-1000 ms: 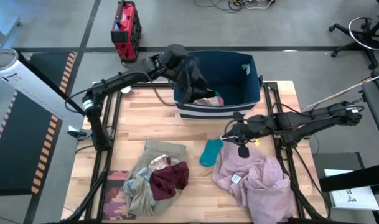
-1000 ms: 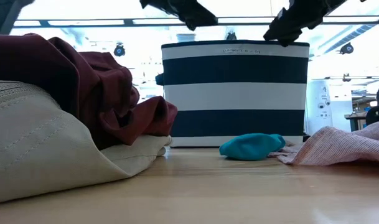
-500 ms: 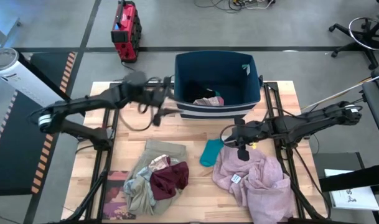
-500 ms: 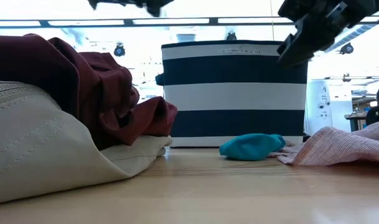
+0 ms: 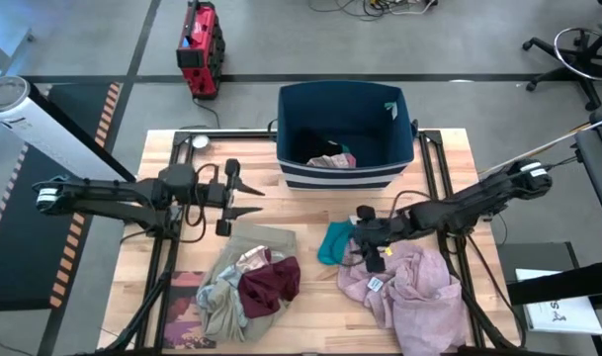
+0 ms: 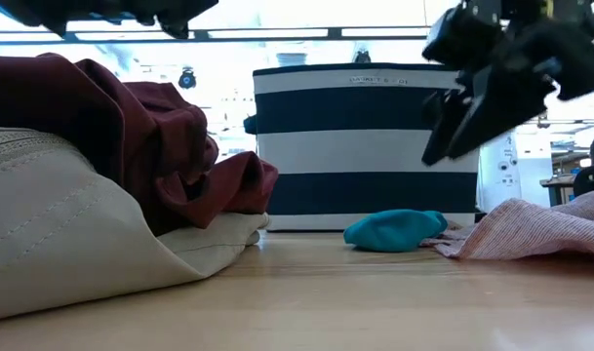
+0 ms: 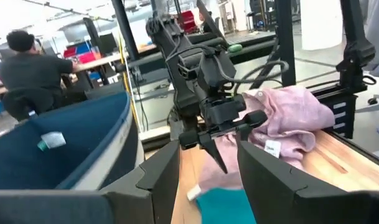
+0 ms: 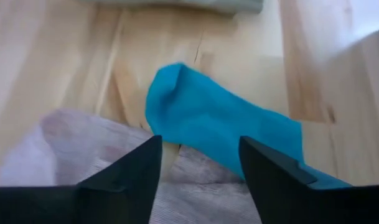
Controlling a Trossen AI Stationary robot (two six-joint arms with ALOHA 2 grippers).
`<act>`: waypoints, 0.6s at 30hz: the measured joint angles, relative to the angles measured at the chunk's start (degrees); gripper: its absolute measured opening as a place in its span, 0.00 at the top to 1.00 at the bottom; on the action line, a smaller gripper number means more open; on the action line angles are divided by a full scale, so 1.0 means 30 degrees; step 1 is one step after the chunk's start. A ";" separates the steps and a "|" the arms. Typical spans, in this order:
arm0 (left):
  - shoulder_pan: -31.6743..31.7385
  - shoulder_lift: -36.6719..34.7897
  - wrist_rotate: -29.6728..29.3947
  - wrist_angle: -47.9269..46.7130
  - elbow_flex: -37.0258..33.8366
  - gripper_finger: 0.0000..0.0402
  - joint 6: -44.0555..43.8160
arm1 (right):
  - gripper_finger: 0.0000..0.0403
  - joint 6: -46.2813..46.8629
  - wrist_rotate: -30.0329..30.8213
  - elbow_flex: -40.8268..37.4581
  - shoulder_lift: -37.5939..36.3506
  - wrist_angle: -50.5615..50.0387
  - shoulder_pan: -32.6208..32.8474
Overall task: Sort clothes
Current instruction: Put the blue sock into the laundry bin
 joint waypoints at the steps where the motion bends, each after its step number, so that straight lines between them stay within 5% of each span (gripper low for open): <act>1: -0.0068 -0.0081 -0.0121 0.0007 -0.0268 0.62 -0.0007 | 0.47 -0.0056 0.0029 0.0058 0.0469 0.0112 0.0000; 10: -0.0079 0.0543 -0.0541 0.3537 -0.2434 0.62 -0.0061 | 0.44 -0.1323 0.0090 0.1814 0.4488 0.0083 -0.0067; 18: -0.0079 0.1457 -0.0534 0.5384 -0.2990 0.62 0.0430 | 0.65 -0.2671 0.2089 0.3575 0.6415 -0.1003 -0.0438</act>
